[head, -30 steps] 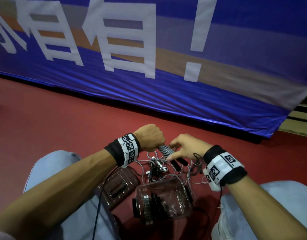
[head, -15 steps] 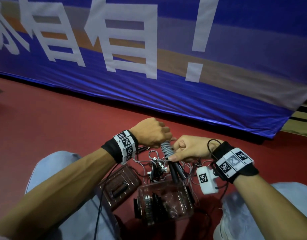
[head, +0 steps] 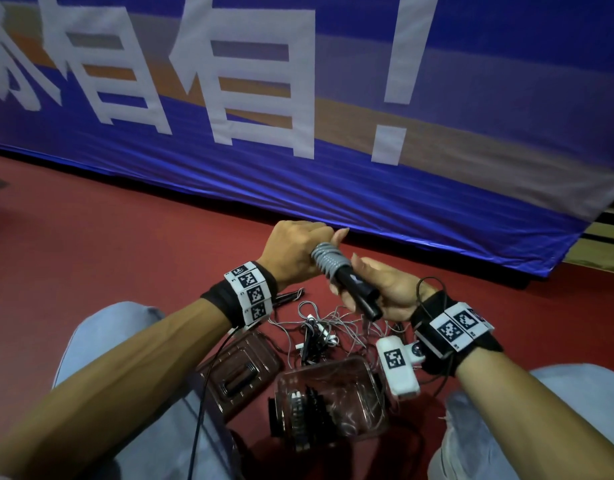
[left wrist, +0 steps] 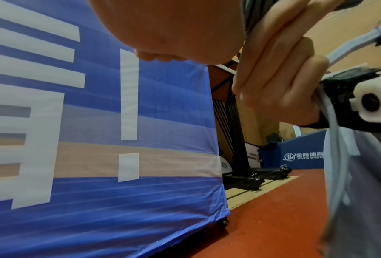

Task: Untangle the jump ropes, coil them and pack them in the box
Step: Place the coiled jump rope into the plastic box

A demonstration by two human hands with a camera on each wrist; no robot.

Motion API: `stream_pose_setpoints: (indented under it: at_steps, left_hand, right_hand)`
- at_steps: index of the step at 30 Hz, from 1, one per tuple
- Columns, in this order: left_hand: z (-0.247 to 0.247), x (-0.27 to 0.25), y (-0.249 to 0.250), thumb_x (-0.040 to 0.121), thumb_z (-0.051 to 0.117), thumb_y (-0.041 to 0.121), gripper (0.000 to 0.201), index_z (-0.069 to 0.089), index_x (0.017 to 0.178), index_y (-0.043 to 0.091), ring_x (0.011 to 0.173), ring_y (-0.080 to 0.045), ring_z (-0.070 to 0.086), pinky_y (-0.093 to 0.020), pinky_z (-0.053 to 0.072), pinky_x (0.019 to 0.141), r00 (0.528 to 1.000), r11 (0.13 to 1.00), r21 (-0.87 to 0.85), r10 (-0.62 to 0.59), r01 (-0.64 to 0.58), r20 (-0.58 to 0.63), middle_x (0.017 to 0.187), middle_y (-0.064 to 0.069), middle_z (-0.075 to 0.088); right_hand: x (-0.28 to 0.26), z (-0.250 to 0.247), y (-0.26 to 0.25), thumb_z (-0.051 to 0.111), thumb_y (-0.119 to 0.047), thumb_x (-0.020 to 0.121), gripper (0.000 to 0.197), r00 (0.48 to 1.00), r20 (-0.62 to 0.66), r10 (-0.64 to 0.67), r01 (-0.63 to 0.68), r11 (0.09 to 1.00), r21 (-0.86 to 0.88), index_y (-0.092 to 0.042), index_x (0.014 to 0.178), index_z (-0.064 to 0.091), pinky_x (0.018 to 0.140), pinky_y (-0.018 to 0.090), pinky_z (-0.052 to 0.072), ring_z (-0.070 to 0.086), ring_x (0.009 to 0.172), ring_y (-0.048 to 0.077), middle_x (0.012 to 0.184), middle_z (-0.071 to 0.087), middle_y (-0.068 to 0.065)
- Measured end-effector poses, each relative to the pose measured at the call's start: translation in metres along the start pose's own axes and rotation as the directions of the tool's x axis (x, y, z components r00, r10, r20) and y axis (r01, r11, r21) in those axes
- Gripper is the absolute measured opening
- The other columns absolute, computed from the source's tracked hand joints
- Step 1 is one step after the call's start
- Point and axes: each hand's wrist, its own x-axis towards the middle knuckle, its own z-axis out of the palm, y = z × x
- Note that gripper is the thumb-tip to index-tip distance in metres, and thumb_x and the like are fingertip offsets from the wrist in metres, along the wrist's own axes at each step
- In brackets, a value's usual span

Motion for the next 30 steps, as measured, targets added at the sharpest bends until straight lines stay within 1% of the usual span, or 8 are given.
stream_pose_setpoints:
  at_steps: [3, 5, 8, 11, 17, 22, 25, 30]
  left_hand:
    - [0.001, -0.001, 0.0, 0.1, 0.061, 0.028, 0.047, 0.043, 0.058, 0.02, 0.042, -0.019, 0.035, -0.033, 0.034, 0.04, 0.988, 0.989, -0.019, -0.149, 0.15, 0.035, 0.051, 0.005, 0.046]
    - [0.001, -0.001, 0.0, 0.102, 0.056, 0.037, 0.048, 0.046, 0.058, 0.02, 0.044, -0.025, 0.044, -0.037, 0.04, 0.043, 0.953, 0.959, 0.017, -0.281, 0.281, 0.109, 0.052, 0.004, 0.051]
    - [0.002, 0.002, -0.001, 0.096, 0.053, 0.046, 0.043, 0.052, 0.065, 0.016, 0.062, -0.039, 0.06, -0.04, 0.048, 0.055, 0.813, 0.856, 0.19, -0.516, 0.48, 0.269, 0.063, -0.006, 0.064]
    - [0.003, 0.007, 0.002, 0.084, 0.064, 0.041, 0.029, 0.056, 0.075, 0.014, 0.08, -0.041, 0.064, -0.035, 0.041, 0.062, 0.657, 0.753, 0.358, -0.658, 0.553, 0.369, 0.082, -0.011, 0.069]
    - [0.012, -0.002, 0.004, 0.088, 0.057, 0.029, 0.015, 0.056, 0.088, 0.014, 0.091, -0.036, 0.069, -0.034, 0.043, 0.069, 0.464, 0.655, 0.588, -0.753, 0.473, 0.466, 0.099, -0.011, 0.071]
    - [0.019, -0.005, 0.008, 0.091, 0.058, 0.037, 0.027, 0.065, 0.104, 0.014, 0.081, -0.027, 0.066, -0.033, 0.047, 0.068, 0.356, 0.658, 0.698, -0.748, 0.283, 0.56, 0.09, -0.003, 0.067]
    - [0.023, -0.009, 0.012, 0.093, 0.058, 0.037, 0.023, 0.065, 0.103, 0.017, 0.075, -0.022, 0.061, -0.031, 0.046, 0.067, 0.315, 0.653, 0.74, -0.745, 0.163, 0.588, 0.084, 0.002, 0.061]
    - [0.027, -0.019, 0.013, 0.094, 0.057, 0.038, 0.025, 0.067, 0.103, 0.017, 0.071, -0.02, 0.057, -0.032, 0.046, 0.065, 0.237, 0.757, 0.653, -0.63, -0.026, 0.739, 0.082, 0.004, 0.058]
  right_hand:
    - [-0.001, 0.004, 0.0, 0.077, -0.064, 0.076, 0.065, 0.998, -0.033, -0.044, 0.049, 0.983, 0.175, -0.007, 0.104, 0.066, 0.045, 0.017, 0.031, 0.042, 0.048, 0.007, 0.081, 0.065, 0.007]
    - [0.002, 0.004, 0.002, 0.065, -0.054, 0.093, 0.047, 0.996, -0.031, -0.079, 0.084, 0.955, 0.283, -0.007, 0.099, 0.069, 0.047, 0.019, 0.022, 0.029, 0.045, 0.004, 0.079, 0.068, -0.001]
    - [0.012, 0.007, 0.002, 0.032, -0.03, 0.11, 0.046, 0.988, -0.146, -0.049, 0.116, 0.862, 0.494, -0.004, 0.095, 0.067, 0.045, 0.018, 0.014, 0.017, 0.04, 0.006, 0.076, 0.068, -0.002]
    - [0.023, 0.014, 0.001, 0.036, -0.031, 0.107, 0.04, 0.949, -0.315, -0.02, 0.186, 0.841, 0.507, -0.004, 0.09, 0.061, 0.038, 0.018, 0.012, 0.019, 0.033, 0.004, 0.068, 0.063, 0.002]
    - [0.031, 0.006, 0.008, 0.032, -0.009, 0.105, 0.027, 0.825, -0.527, 0.205, 0.064, 0.893, 0.446, 0.0, 0.095, 0.055, 0.029, 0.016, 0.019, 0.026, 0.03, 0.003, 0.062, 0.056, 0.007]
    - [0.022, 0.005, 0.008, 0.042, 0.002, 0.101, 0.023, 0.712, -0.68, 0.176, -0.283, 0.958, -0.048, 0.006, 0.093, 0.064, 0.031, 0.018, 0.022, 0.031, 0.032, 0.005, 0.058, 0.061, 0.005]
    - [0.011, 0.0, 0.011, 0.052, -0.009, 0.103, 0.034, 0.734, -0.678, 0.017, -0.488, 0.708, -0.511, 0.002, 0.081, 0.076, 0.035, 0.016, 0.03, 0.04, 0.033, 0.002, 0.053, 0.067, -0.007]
    - [-0.002, -0.003, 0.01, 0.073, -0.032, 0.094, 0.022, 0.818, -0.524, -0.236, -0.433, 0.345, -0.832, -0.017, 0.079, 0.078, 0.049, 0.017, 0.039, 0.057, 0.052, 0.003, 0.066, 0.068, -0.008]
